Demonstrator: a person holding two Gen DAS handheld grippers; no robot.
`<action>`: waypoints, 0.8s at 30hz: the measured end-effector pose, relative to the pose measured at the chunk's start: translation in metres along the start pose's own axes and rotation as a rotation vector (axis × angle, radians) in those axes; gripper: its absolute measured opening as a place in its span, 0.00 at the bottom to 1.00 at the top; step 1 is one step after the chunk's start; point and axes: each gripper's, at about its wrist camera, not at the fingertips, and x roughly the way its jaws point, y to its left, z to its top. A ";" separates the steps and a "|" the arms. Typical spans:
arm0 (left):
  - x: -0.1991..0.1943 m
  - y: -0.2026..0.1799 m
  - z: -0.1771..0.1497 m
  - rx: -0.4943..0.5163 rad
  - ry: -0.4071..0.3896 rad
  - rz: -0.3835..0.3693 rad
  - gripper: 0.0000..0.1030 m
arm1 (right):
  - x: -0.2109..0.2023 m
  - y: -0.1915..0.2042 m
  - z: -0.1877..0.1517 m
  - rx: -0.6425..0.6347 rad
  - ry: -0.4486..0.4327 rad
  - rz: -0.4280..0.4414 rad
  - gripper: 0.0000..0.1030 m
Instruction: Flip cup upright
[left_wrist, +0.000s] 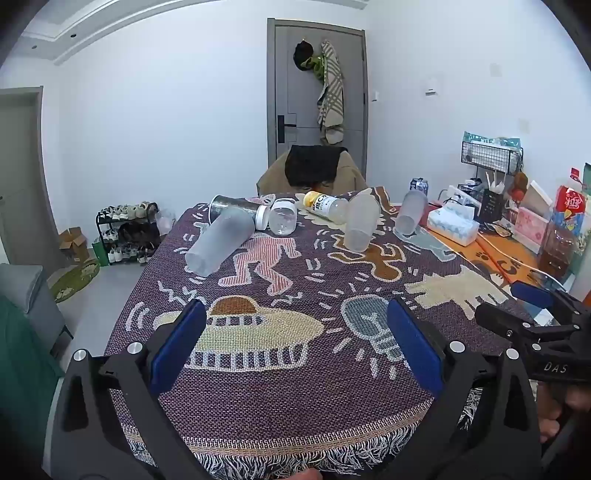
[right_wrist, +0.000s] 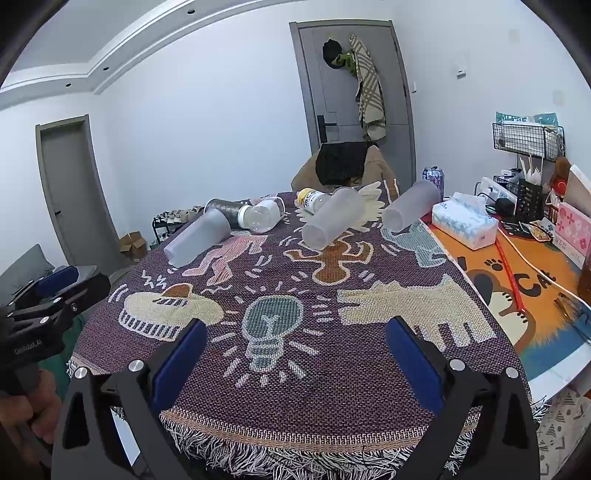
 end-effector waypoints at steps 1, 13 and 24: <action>0.000 0.000 0.000 0.000 0.001 0.001 0.95 | 0.000 0.000 0.000 0.000 0.000 0.000 0.93; 0.000 -0.001 -0.001 -0.006 0.000 -0.004 0.95 | 0.000 0.002 -0.001 0.000 -0.002 0.001 0.93; -0.002 0.000 0.001 -0.010 -0.001 -0.009 0.95 | -0.004 0.002 0.004 0.000 -0.014 -0.006 0.93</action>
